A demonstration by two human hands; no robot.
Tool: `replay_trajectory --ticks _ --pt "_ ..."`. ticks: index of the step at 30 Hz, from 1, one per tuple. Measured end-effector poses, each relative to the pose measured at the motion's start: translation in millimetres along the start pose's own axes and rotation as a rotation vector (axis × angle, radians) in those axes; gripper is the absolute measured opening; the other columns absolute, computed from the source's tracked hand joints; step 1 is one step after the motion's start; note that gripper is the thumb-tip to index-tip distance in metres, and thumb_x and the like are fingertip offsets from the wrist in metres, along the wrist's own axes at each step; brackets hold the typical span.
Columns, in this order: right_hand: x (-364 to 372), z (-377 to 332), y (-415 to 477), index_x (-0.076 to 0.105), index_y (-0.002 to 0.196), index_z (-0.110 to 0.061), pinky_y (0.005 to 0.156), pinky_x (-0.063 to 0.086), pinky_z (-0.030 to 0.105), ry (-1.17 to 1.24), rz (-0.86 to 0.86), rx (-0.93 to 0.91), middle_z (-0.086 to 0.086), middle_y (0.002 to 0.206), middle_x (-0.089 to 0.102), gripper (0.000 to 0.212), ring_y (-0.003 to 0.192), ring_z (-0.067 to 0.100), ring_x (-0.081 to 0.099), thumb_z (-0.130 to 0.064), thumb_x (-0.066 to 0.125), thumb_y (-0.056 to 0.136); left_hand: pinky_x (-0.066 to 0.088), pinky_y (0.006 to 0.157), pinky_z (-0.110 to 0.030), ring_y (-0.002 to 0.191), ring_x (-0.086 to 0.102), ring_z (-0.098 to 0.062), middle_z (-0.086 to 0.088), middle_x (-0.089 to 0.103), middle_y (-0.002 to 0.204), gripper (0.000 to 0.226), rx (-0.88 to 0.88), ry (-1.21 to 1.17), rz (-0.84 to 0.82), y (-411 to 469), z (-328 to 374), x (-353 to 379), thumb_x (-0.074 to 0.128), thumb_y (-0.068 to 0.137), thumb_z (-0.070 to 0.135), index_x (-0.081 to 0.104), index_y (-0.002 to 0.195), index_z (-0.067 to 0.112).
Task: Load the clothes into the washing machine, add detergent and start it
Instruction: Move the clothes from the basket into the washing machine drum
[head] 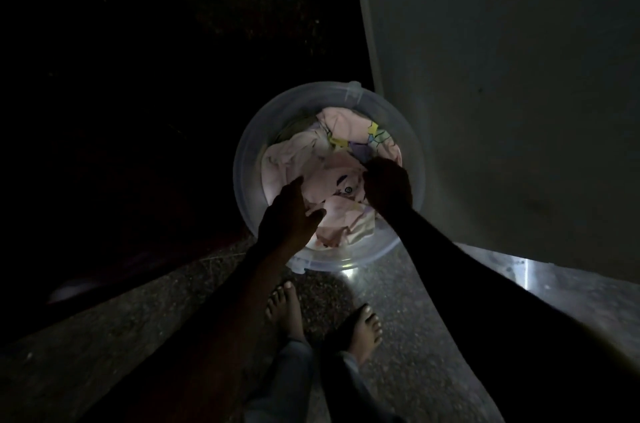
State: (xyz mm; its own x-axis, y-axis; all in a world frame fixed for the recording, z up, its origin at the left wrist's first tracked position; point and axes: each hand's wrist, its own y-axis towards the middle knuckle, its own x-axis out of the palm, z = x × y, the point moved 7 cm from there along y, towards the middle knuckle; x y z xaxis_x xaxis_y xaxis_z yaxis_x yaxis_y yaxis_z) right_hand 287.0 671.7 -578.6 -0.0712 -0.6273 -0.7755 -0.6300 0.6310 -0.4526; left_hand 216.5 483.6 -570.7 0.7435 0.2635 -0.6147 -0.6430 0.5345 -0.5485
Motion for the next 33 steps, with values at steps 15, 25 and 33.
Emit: replay_trajectory --ticks 15,25,33 --pt "-108.7 -77.7 -122.6 0.073 0.089 -0.013 0.087 0.053 0.039 0.695 0.222 0.098 0.001 0.092 0.073 0.029 0.093 0.020 0.066 0.006 0.054 0.079 0.044 0.100 -0.035 0.129 0.050 -0.022 -0.003 0.051 0.143 0.088 0.180 -0.067 0.087 -56.8 62.8 -71.3 0.085 0.071 0.034 0.041 0.145 0.018" --pt "-221.2 -177.4 -194.9 0.065 0.097 0.008 0.084 0.054 0.043 1.012 0.149 -0.112 0.025 0.099 0.068 0.026 0.094 0.033 0.065 0.018 0.044 0.084 0.028 0.111 -0.010 0.130 0.032 0.012 0.007 0.035 0.147 0.065 0.429 -0.321 0.290 -141.6 170.4 -162.1 0.070 0.088 0.014 0.039 0.145 0.011" --pt "-317.7 -235.9 -258.9 0.067 0.082 -0.016 0.076 0.055 0.031 1.076 0.165 -0.262 0.003 0.084 0.069 0.034 0.080 0.013 0.065 0.012 0.048 0.088 0.038 0.105 -0.029 0.124 0.052 -0.026 -0.014 0.058 0.129 0.044 0.363 -0.156 0.364 -208.2 235.3 -245.4 0.066 0.091 0.021 0.055 0.130 0.002"
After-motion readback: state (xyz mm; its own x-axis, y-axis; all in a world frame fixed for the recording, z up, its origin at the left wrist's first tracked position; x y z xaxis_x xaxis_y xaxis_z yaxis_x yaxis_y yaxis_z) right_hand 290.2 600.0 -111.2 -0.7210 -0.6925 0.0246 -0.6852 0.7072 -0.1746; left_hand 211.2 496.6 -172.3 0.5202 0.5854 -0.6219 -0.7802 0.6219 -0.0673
